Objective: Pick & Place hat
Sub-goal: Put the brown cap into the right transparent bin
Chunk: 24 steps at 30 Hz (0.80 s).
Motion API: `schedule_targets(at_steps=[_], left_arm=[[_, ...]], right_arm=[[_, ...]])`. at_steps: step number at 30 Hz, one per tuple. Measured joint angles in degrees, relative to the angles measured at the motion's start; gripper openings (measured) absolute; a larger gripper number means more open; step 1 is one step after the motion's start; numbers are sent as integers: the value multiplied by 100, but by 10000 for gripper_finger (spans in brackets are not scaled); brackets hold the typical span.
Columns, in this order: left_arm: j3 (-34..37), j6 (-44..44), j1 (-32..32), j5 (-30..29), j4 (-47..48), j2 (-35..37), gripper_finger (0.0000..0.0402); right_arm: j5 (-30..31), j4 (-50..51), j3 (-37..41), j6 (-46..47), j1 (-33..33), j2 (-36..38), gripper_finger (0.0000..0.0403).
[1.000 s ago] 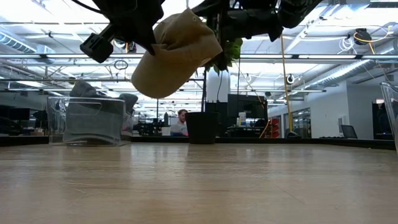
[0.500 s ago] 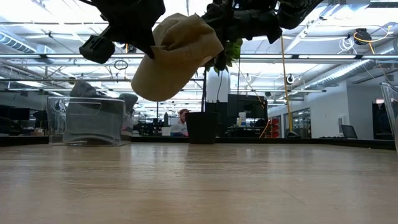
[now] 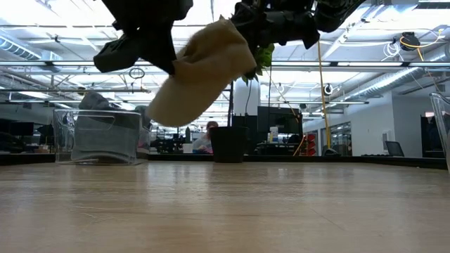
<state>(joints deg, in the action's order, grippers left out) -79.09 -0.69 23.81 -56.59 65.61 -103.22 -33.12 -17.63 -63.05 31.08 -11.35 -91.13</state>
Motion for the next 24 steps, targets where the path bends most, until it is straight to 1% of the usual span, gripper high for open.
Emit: schedule_targets(at_steps=[2, 3, 6, 9, 12, 14, 16, 17, 19, 21, 24], left_arm=[[2, -796, -51, 85, 13, 0, 80], [2, -1136, -100, 229, 34, 0, 91], [6, -2012, -304, 1012, 175, 4, 131], [11, -2944, -598, 1953, 308, 28, 182], [11, -3467, -859, 2784, 505, 28, 235], [11, -3479, -924, 3081, 477, 28, 266], [11, -3408, -857, 3033, 358, 28, 291], [11, -3335, -790, 2851, 293, 28, 301], [12, -3216, -596, 2298, 175, 78, 320], [11, -3292, -421, 1803, 49, 170, 335], [11, -3486, -206, 1434, 4, 435, 352]], right_arm=[[-1, -10, -2, -28, 0, 2, 12], [-3, -8, 0, -30, -2, 2, 12], [-15, -10, -2, -30, -4, 2, 12], [-16, -7, -2, -46, -18, 9, 12], [-16, 25, -2, -39, -49, 9, 12], [-12, 116, -2, -37, -78, 68, 12], [-11, 220, -1, -47, -103, 152, 12], [-9, 204, -13, -50, -115, 184, 12], [-6, 405, -14, -50, -143, 310, 12], [18, 515, 0, -74, -146, 444, 12], [149, 776, -9, -173, -144, 739, 12]])
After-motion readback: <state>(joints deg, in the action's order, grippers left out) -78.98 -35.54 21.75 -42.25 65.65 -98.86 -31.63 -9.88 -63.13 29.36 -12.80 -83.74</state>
